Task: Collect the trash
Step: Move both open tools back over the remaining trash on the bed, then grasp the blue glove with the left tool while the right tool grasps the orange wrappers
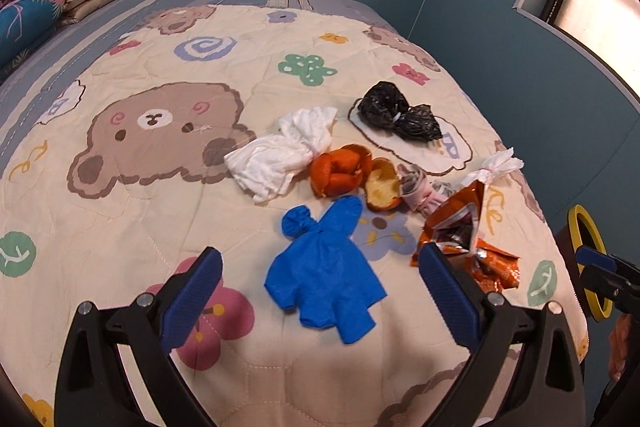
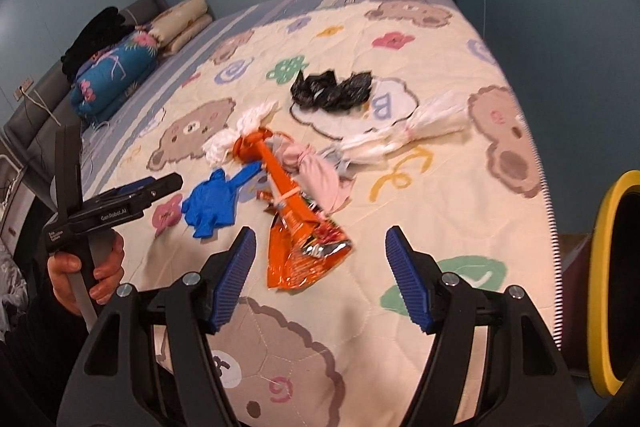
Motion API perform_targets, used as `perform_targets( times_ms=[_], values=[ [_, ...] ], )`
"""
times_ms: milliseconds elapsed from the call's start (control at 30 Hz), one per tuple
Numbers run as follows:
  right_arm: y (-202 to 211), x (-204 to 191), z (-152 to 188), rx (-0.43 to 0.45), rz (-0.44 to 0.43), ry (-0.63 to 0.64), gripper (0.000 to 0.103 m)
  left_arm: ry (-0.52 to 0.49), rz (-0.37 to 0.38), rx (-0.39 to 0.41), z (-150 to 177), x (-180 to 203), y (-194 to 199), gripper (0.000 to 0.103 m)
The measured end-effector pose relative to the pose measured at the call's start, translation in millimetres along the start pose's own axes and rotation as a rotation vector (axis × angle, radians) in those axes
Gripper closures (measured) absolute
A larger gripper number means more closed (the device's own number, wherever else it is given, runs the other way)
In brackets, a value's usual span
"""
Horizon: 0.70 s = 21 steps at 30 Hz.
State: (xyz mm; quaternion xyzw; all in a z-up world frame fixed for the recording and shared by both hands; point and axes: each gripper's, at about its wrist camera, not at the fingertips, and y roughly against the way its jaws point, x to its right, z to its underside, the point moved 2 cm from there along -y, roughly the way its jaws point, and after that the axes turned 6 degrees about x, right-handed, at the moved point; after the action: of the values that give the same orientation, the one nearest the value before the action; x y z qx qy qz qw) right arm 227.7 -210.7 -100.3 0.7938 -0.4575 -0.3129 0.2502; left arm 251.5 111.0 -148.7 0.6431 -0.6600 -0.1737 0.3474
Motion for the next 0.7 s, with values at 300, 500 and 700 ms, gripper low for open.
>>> perform_targets(
  times_ms=[300,500,700],
  values=[
    [-34,-12,10,-0.075,-0.008,0.03,0.039,0.029,0.003,-0.044,12,-12,-22,0.008],
    [-57,-15,17,-0.138,-0.001,0.043,0.038,0.044,0.004,-0.067,13,-16,-34,0.008],
    [-76,-18,19,-0.167,-0.007,0.057,0.038,0.019,0.009,-0.081,13,-10,-44,0.008]
  ],
)
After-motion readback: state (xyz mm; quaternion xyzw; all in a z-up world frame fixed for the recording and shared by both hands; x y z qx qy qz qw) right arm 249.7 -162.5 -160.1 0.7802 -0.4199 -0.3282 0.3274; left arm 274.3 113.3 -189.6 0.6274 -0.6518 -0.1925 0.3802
